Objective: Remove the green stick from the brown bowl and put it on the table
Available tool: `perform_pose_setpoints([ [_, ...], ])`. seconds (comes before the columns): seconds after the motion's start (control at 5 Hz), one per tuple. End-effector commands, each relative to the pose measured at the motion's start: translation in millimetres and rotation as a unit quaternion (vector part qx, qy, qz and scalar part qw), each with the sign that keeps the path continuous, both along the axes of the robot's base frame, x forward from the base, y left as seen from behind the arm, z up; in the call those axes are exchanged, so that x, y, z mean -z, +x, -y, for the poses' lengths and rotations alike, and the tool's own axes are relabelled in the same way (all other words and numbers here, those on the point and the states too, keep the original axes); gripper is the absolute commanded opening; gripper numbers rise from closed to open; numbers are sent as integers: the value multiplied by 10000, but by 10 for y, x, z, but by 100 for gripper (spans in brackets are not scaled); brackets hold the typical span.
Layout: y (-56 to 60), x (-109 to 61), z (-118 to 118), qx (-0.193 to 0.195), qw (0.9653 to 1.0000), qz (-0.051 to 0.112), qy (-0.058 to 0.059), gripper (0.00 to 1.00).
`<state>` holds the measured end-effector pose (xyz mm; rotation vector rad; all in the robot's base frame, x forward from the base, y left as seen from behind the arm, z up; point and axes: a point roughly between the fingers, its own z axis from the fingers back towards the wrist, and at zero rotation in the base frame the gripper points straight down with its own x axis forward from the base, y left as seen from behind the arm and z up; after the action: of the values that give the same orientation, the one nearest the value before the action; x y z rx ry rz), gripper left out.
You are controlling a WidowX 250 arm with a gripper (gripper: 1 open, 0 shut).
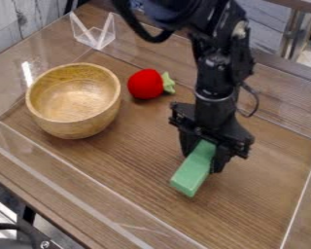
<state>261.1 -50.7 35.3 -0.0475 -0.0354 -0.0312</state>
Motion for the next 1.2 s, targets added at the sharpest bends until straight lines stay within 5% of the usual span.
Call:
perform_pose_setpoints([
  [0.0,75,-7,-172,-139,9997,210,5,0],
  [0.2,103,74,-220,-338,9989,316,37,0],
  [0.4,21,-2,-306,-672,9973,296,-4,100],
  [0.6,-42,-164,-407,-1022,9941,350,-100,100],
  [1.0,78,-730,-604,-1126,9917,543,-311,100],
])
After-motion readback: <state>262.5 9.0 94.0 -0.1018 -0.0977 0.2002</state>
